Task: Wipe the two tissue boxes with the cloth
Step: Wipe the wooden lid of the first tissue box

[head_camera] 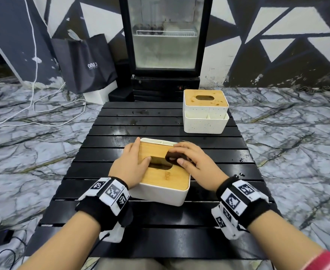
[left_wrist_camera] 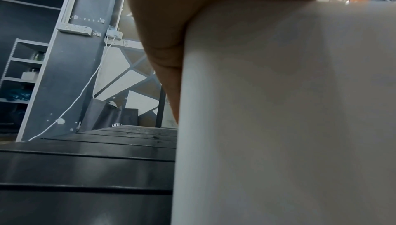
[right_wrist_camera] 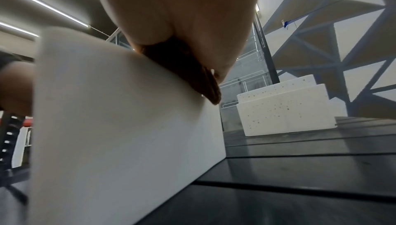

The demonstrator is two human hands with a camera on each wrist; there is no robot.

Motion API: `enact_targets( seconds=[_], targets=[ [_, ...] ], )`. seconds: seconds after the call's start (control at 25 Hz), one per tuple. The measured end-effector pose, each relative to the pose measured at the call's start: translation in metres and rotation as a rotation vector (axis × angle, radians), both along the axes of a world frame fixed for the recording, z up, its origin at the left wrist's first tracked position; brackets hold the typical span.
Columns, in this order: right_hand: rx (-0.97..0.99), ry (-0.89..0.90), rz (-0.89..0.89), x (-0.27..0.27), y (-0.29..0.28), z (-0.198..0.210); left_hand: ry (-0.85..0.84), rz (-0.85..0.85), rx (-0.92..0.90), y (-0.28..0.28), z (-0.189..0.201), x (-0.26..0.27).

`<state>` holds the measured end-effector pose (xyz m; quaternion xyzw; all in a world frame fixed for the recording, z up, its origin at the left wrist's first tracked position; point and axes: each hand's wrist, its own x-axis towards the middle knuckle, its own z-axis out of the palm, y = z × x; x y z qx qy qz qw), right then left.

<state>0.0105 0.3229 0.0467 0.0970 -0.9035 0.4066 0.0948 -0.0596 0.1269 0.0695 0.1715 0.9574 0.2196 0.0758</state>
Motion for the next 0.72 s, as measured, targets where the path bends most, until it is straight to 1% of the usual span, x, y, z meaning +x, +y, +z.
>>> enact_targets(
  seconds=[0.12, 0.28, 0.4, 0.52, 0.72],
  targets=[
    [0.011, 0.038, -0.026, 0.001, -0.004, -0.003, 0.002, 0.011, -0.012, 0.001, -0.001, 0.001],
    [0.015, 0.116, 0.031, 0.027, -0.018, -0.012, 0.011, 0.000, -0.030, 0.001, -0.001, 0.001],
    [0.044, 0.091, 0.025, 0.028, -0.016, -0.013, 0.011, -0.024, -0.043, 0.001, 0.000, 0.001],
    [0.063, 0.065, -0.039, 0.011, -0.006, -0.009, 0.018, -0.034, -0.057, 0.000, 0.000, 0.000],
    [0.002, 0.017, -0.097, -0.001, -0.004, -0.001, 0.007, -0.046, -0.042, 0.000, -0.001, -0.002]
  ],
)
